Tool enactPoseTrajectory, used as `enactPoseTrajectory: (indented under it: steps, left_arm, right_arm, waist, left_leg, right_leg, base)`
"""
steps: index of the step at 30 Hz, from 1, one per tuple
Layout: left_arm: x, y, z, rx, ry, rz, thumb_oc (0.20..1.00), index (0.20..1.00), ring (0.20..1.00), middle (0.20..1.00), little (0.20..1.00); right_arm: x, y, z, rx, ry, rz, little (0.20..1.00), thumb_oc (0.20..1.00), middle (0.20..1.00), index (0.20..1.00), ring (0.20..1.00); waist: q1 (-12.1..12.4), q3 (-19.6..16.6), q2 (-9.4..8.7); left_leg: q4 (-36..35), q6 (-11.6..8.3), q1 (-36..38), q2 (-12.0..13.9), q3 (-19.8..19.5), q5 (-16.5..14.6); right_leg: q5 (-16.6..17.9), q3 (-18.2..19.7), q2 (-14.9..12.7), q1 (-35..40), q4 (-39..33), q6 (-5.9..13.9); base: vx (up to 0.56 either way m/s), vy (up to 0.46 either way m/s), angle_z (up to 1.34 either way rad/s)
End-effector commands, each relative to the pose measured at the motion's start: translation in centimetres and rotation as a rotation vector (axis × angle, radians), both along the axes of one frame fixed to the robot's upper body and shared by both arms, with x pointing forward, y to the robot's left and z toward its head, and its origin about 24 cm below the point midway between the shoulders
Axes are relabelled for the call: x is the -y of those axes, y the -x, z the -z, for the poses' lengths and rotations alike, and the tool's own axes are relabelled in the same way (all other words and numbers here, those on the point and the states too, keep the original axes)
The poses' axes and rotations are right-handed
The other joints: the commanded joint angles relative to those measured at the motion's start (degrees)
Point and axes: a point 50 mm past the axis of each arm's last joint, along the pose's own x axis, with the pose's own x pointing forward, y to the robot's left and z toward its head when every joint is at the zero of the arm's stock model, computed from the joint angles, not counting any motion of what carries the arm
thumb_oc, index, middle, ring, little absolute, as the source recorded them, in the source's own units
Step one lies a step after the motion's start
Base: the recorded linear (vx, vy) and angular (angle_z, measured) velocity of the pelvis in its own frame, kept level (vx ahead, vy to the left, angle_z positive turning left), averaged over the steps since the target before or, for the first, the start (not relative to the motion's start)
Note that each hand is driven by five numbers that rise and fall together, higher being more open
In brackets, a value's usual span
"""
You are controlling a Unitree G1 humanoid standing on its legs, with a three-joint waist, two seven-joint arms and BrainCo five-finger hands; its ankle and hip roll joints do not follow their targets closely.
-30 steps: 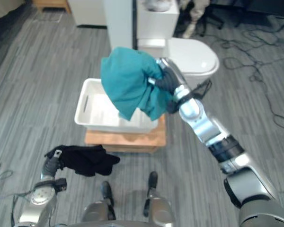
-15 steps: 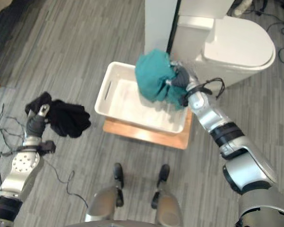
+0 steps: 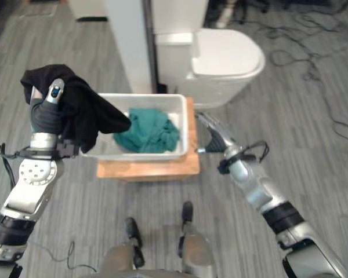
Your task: Tidy up the quilt and then pick up the clothes from the bed and put them into the laundry hamper.
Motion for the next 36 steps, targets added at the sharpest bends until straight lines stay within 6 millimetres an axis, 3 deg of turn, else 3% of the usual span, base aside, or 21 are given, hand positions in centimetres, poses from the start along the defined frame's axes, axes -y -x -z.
enactPoseTrajectory:
  steps: [1,9,10,11,12,13,15,16,17,18,19,20,25,26,29,30,31,33,34,35,36]
  left_arm:
    - [0.3,-3.4,0.8,-0.022,-0.133,-0.167,0.200,0.200,0.200,0.200,0.200]
    - [-2.4,-7.2,4.6,-0.236,-0.193,-0.431,0.200,0.200,0.200,0.200,0.200]
    - [-2.8,-7.4,5.9,-0.308,-0.182,-0.446,0.915,0.915,0.915,0.915,0.915]
    - [-2.8,-7.4,5.9,-0.308,-0.181,-0.445,1.000,1.000,1.000,1.000,1.000]
    - [-4.0,-7.5,8.9,-0.481,-0.129,-0.464,1.000,1.000,1.000,1.000,1.000]
    - [-4.0,-7.6,8.8,-0.480,-0.129,-0.463,1.000,1.000,1.000,1.000,1.000]
    - [-3.3,-6.5,12.1,-0.614,0.150,-0.385,1.000,1.000,1.000,1.000,1.000]
    - [-3.4,-6.5,12.2,-0.615,0.152,-0.384,1.000,1.000,1.000,1.000,1.000]
    - [-2.9,-5.9,13.6,-0.662,0.401,-0.326,1.000,1.000,1.000,1.000,1.000]
    - [-2.6,-4.5,15.3,-0.676,0.797,-0.211,1.000,1.000,1.000,1.000,1.000]
    - [-2.7,-4.5,15.3,-0.677,0.800,-0.210,1.000,1.000,1.000,1.000,1.000]
    - [-3.1,-3.1,15.5,-0.631,0.931,-0.155,1.000,1.000,1.000,1.000,1.000]
    - [-5.4,-1.4,14.3,-0.504,0.968,-0.184,1.000,1.000,1.000,1.000,1.000]
    - [-6.7,-1.1,13.6,-0.469,0.925,-0.216,1.000,1.000,1.000,1.000,1.000]
    - [-8.1,-0.2,13.3,-0.461,0.847,-0.244,1.000,1.000,1.000,1.000,1.000]
    - [-9.1,1.1,14.2,-0.498,0.776,-0.297,1.000,1.000,1.000,1.000,1.000]
    - [-9.1,1.2,14.2,-0.498,0.776,-0.299,1.000,1.000,1.000,1.000,1.000]
    - [-10.2,3.0,15.6,-0.561,0.682,-0.375,1.000,1.000,1.000,1.000,1.000]
    - [-10.7,5.0,17.7,-0.630,0.689,-0.437,1.000,1.000,1.000,1.000,1.000]
    - [-10.7,5.0,17.7,-0.629,0.689,-0.438,1.000,1.000,1.000,1.000,1.000]
    - [-10.6,6.2,19.3,-0.692,0.709,-0.468,1.000,1.000,1.000,1.000,1.000]
  right_arm:
    - [-0.8,1.3,0.6,0.004,-0.049,-0.052,1.000,1.000,1.000,1.000,1.000]
    - [-0.3,3.4,4.1,-0.094,-0.123,0.010,1.000,1.000,1.000,1.000,1.000]
    - [-0.2,3.4,4.5,-0.107,-0.125,0.024,1.000,1.000,1.000,1.000,1.000]
    - [-0.2,3.4,4.5,-0.106,-0.125,0.024,1.000,1.000,1.000,1.000,1.000]
    - [0.2,3.4,5.6,-0.150,-0.110,0.058,1.000,1.000,1.000,1.000,1.000]
    - [0.2,3.4,5.6,-0.148,-0.110,0.058,1.000,1.000,1.000,1.000,1.000]
    - [0.5,3.6,6.8,-0.201,-0.108,0.094,1.000,1.000,1.000,1.000,1.000]
    - [0.5,3.6,6.8,-0.202,-0.107,0.093,1.000,1.000,1.000,1.000,1.000]
    - [0.6,3.6,7.0,-0.219,-0.104,0.105,1.000,1.000,1.000,1.000,1.000]
    - [1.0,3.6,7.1,-0.243,-0.098,0.124,1.000,1.000,1.000,1.000,1.000]
    - [1.0,3.6,7.2,-0.245,-0.097,0.123,1.000,1.000,1.000,1.000,1.000]
    - [1.4,3.8,7.3,-0.271,-0.080,0.125,1.000,1.000,1.000,1.000,1.000]
    - [1.6,4.7,8.0,-0.354,-0.134,0.108,1.000,1.000,1.000,1.000,1.000]
    - [1.8,4.9,8.7,-0.383,-0.132,0.115,1.000,1.000,1.000,1.000,1.000]
    - [2.4,5.4,9.8,-0.432,-0.132,0.151,1.000,1.000,1.000,1.000,1.000]
    - [3.2,6.0,11.5,-0.492,-0.114,0.208,1.000,1.000,1.000,1.000,1.000]
    - [3.1,6.0,11.5,-0.492,-0.114,0.206,1.000,1.000,1.000,1.000,1.000]
    - [3.7,7.0,13.6,-0.567,-0.117,0.279,1.000,1.000,1.000,1.000,1.000]
    - [4.3,7.6,14.8,-0.605,-0.143,0.354,1.000,1.000,1.000,1.000,1.000]
    - [4.3,7.6,14.8,-0.605,-0.143,0.352,1.000,1.000,1.000,1.000,1.000]
    - [4.8,8.1,15.7,-0.638,-0.146,0.404,1.000,1.000,1.000,1.000,1.000]
  waist:
    - [-4.2,-4.3,0.39]
    - [-9.4,-2.9,-0.48]
    - [-9.5,-2.7,-0.46]
    - [-9.5,-2.7,-0.44]
    - [-9.8,-2.5,-0.12]
    - [-9.8,-2.4,-0.12]
    - [-10.0,-2.5,0.42]
    - [-10.0,-2.5,0.47]
    - [-9.9,-2.6,0.68]
    - [-9.9,-3.1,1.28]
    - [-10.0,-3.1,1.33]
    - [-9.7,-3.9,1.85]
    - [-8.5,-6.2,2.33]
    - [-7.9,-7.3,2.53]
    - [-6.7,-8.4,2.56]
    - [-5.8,-9.2,2.50]
    - [-5.9,-9.2,2.45]
    - [-4.6,-10.1,2.27]
    - [-3.7,-10.7,2.12]
    - [-3.7,-10.9,2.12]
    - [-3.2,-11.0,1.99]
  left_leg:
    - [0.6,-3.03,0.7,3.8,0.6,0.0]
    - [0.8,-2.97,-2.9,3.9,3.9,0.6]
    - [0.8,-3.00,-3.4,4.0,4.0,0.8]
    - [0.8,-3.00,-3.4,4.0,4.0,0.8]
    - [0.8,-3.05,-3.5,4.1,4.3,1.1]
    - [0.8,-3.05,-3.5,4.1,4.3,1.1]
    - [0.8,-3.29,-2.4,4.3,4.5,1.2]
    - [0.8,-3.31,-2.3,4.4,4.5,1.2]
    - [0.8,-3.30,-2.0,4.3,4.4,1.2]
    - [0.8,-3.35,-1.0,4.3,4.2,1.1]
    - [0.8,-3.36,-0.9,4.3,4.2,1.1]
    - [0.8,-3.32,0.2,4.3,3.9,0.8]
    - [0.7,-3.40,2.7,4.1,3.1,0.3]
    - [0.7,-3.43,3.3,4.1,2.4,0.3]
    - [0.5,-3.50,3.7,4.0,1.3,0.4]
    - [0.5,-3.49,4.2,4.0,0.6,0.5]
    - [0.5,-3.50,4.2,4.0,0.5,0.5]
    - [0.4,-3.37,4.2,4.0,-0.3,0.9]
    - [0.5,-3.22,4.4,3.8,-1.0,0.6]
    - [0.4,-3.23,4.1,3.9,-0.9,1.0]
    - [0.4,-3.13,4.4,3.8,-1.4,0.7]
  right_leg:
    - [-8.0,1.0,-3.3,1.6,0.6,6.56]
    - [-5.4,4.5,-2.7,-6.4,1.4,7.43]
    - [-5.3,4.5,-2.7,-6.8,1.4,7.44]
    - [-5.3,4.5,-2.7,-6.9,1.4,7.44]
    - [-5.4,4.6,-2.7,-6.9,1.4,7.37]
    - [-5.4,4.6,-2.7,-6.9,1.4,7.36]
    - [-5.8,4.5,-2.8,-5.8,1.2,7.16]
    - [-5.8,4.5,-2.8,-5.7,1.2,7.16]
    - [-6.0,4.5,-2.7,-5.4,1.2,6.97]
    - [-6.5,4.5,-2.5,-4.2,1.2,6.60]
    - [-6.6,4.5,-2.5,-4.1,1.2,6.60]
    - [-7.2,4.4,-2.5,-2.5,1.2,6.22]
    - [-8.0,3.8,-2.5,1.1,1.1,5.89]
    - [-8.2,3.2,-2.5,2.2,1.1,5.81]
    - [-8.4,2.2,-2.6,3.6,1.1,5.78]
    - [-8.6,1.3,-2.7,4.8,1.1,5.75]
    - [-8.6,1.3,-2.7,4.8,1.1,5.75]
    - [-8.4,0.6,-2.9,5.4,1.0,5.64]
    - [-8.7,0.0,-3.1,6.3,1.1,5.79]
    - [-8.5,0.0,-3.0,5.9,1.0,5.68]
    - [-8.8,-0.3,-3.2,6.6,1.1,5.79]
  base:
    - [-0.01,0.048,-0.35]
    - [-0.06,0.019,-0.50]
    - [-0.03,0.017,-0.34]
    - [0.00,0.026,-0.24]
    - [0.01,0.020,-0.18]
    - [0.05,0.034,-0.11]
    - [0.05,0.012,0.02]
    - [0.02,0.005,0.05]
    - [0.03,0.023,0.08]
    - [0.03,0.023,0.10]
    - [0.07,0.035,0.08]
    - [0.05,0.017,0.04]
    - [0.07,0.006,0.14]
    - [0.05,-0.011,0.19]
    - [0.04,-0.024,0.21]
    - [0.05,-0.021,0.27]
    - [0.04,-0.015,0.36]
    - [0.02,-0.012,0.22]
    - [0.01,-0.010,0.11]
    - [0.03,0.006,0.23]
    - [0.00,-0.007,0.31]
